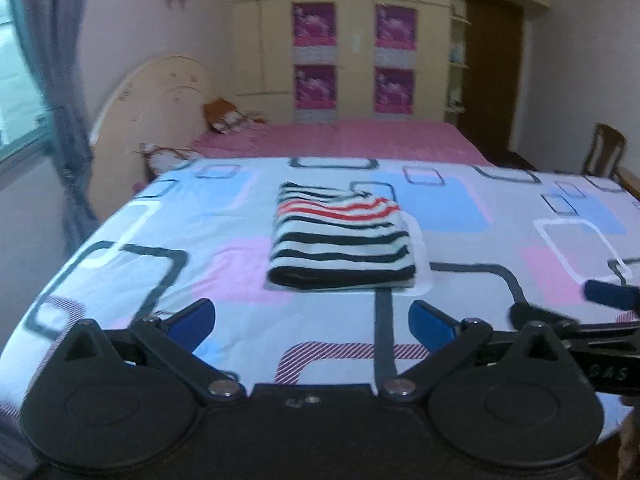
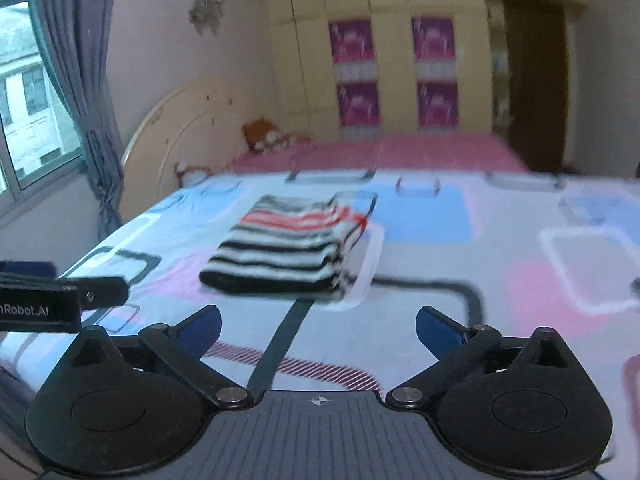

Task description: Fold small clothes

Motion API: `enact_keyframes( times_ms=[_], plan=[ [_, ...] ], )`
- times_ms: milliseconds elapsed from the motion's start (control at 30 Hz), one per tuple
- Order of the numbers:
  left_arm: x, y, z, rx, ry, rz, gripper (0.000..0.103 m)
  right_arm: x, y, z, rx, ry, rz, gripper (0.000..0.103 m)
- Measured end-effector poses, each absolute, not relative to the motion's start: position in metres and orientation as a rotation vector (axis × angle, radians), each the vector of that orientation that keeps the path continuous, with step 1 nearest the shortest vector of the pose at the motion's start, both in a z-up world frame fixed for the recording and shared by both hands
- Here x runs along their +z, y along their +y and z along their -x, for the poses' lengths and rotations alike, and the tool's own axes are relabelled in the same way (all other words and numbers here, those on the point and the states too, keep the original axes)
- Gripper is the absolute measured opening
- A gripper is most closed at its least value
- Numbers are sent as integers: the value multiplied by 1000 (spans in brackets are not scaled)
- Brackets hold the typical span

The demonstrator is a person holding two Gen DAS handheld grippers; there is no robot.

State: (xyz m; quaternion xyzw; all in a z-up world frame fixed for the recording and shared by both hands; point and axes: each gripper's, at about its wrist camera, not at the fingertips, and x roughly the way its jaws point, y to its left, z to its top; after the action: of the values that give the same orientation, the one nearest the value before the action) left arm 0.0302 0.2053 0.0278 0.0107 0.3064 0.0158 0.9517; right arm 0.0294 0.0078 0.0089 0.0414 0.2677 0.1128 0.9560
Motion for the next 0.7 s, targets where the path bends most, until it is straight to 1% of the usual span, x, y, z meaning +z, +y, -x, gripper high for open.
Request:
enact_keyframes(
  times_ms=[133, 300, 700],
  plan=[
    [35, 210, -11, 73, 602, -10, 103, 24, 15, -1, 159, 464, -58, 102],
    [41, 212, 4, 85, 599, -1, 103, 31, 18, 19, 145, 411, -70, 103],
    [43, 207, 16, 70, 590, 0, 103, 39, 11, 36, 142, 384, -89, 103]
  ],
)
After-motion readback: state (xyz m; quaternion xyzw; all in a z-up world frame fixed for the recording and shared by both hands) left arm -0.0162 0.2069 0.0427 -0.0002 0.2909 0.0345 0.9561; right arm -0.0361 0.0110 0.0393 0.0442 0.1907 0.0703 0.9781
